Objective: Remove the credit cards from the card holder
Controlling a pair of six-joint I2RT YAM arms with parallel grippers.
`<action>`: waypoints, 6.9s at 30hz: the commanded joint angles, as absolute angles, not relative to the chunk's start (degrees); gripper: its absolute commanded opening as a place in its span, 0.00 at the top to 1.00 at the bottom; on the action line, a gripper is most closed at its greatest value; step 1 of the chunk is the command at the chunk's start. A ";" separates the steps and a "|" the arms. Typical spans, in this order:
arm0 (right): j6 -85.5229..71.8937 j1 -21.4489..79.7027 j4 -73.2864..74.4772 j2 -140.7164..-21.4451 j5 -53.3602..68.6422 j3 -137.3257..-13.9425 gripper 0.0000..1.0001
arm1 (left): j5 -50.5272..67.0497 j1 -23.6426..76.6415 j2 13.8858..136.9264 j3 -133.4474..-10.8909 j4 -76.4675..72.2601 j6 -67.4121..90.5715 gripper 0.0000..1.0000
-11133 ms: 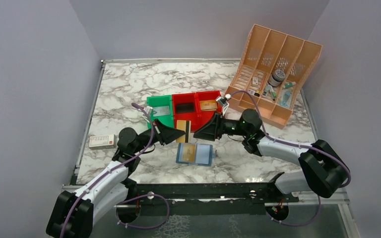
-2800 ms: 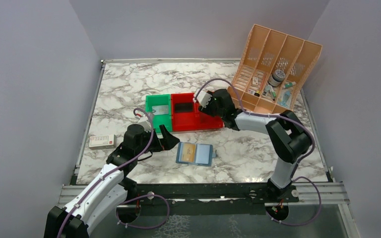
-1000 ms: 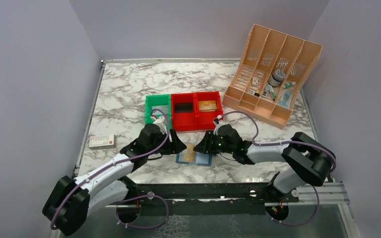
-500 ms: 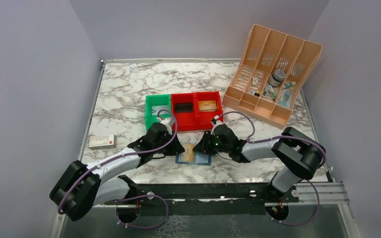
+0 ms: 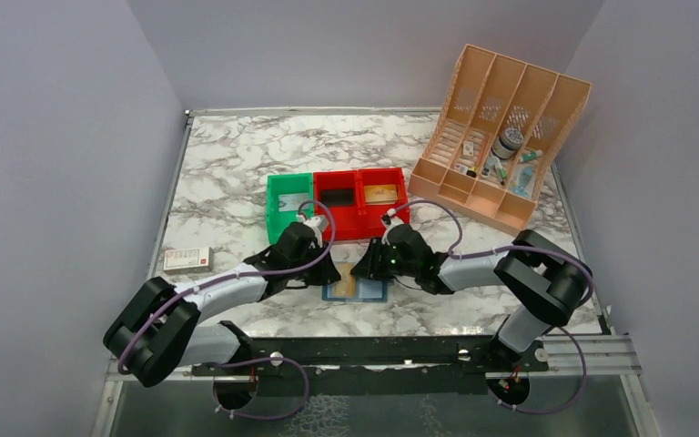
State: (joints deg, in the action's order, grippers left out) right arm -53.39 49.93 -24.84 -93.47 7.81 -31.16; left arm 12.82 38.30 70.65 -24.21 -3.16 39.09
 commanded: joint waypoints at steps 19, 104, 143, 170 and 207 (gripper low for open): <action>-47.47 50.36 -11.92 -96.90 2.53 -37.65 0.80 | 2.72 42.40 66.64 -29.63 6.25 40.16 0.68; -40.50 42.36 -12.62 -93.54 19.61 -35.59 0.79 | -0.25 44.03 74.61 -31.10 9.52 36.34 0.79; -51.15 42.25 -24.56 -91.92 15.05 -27.27 0.98 | -3.13 49.82 69.63 -33.62 8.60 37.82 0.54; -41.13 36.72 -22.35 -92.64 30.87 -29.76 0.79 | -2.84 50.87 79.14 -36.04 10.12 35.67 0.80; -47.79 36.39 -36.12 -101.68 40.24 -28.85 0.81 | -1.54 50.80 79.33 -35.85 10.19 34.72 0.82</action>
State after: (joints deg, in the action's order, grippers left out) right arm -47.35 36.27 -35.59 -103.09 41.76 -30.39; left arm -0.95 50.50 79.37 -35.99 7.62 36.01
